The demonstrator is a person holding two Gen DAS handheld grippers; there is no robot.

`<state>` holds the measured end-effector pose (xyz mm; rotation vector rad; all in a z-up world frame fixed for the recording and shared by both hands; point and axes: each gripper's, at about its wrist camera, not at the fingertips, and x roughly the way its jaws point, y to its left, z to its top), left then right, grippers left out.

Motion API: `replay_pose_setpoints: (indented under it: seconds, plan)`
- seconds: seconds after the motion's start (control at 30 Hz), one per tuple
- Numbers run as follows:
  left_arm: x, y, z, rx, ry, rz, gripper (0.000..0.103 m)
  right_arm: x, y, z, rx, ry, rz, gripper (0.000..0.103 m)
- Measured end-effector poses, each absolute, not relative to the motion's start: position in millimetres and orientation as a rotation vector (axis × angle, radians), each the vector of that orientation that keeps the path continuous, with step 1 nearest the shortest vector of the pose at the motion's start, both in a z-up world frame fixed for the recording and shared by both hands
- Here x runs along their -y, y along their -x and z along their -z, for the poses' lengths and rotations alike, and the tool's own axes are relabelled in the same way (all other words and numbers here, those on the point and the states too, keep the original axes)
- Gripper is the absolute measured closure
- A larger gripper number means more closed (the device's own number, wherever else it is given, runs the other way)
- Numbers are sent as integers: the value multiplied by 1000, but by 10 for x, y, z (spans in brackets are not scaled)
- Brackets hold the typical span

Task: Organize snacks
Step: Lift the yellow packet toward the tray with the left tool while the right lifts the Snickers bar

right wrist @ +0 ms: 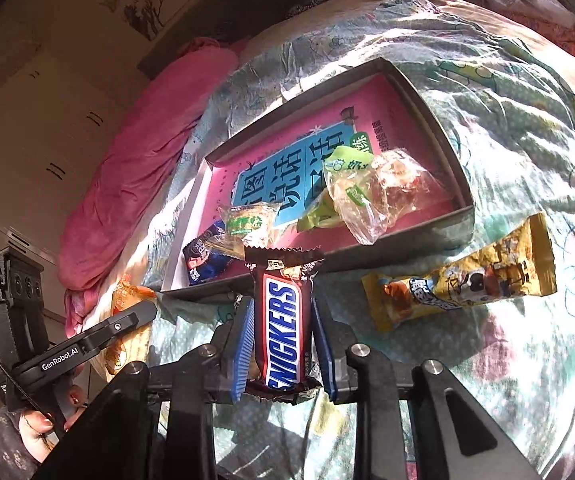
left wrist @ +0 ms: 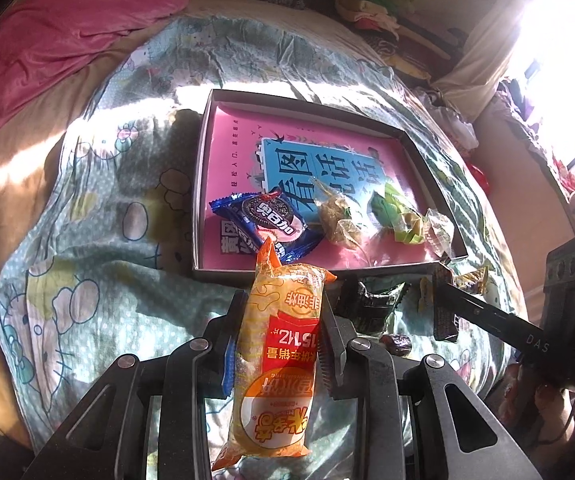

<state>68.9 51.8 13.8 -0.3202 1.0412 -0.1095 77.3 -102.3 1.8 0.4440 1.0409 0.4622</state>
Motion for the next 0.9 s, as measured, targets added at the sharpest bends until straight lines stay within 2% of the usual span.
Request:
replay_pose_setpoints:
  seconds: [0.9]
  plan:
    - [-317, -1261, -336, -979, 264, 114, 71, 907, -1127, -278, -953, -426, -455, 74]
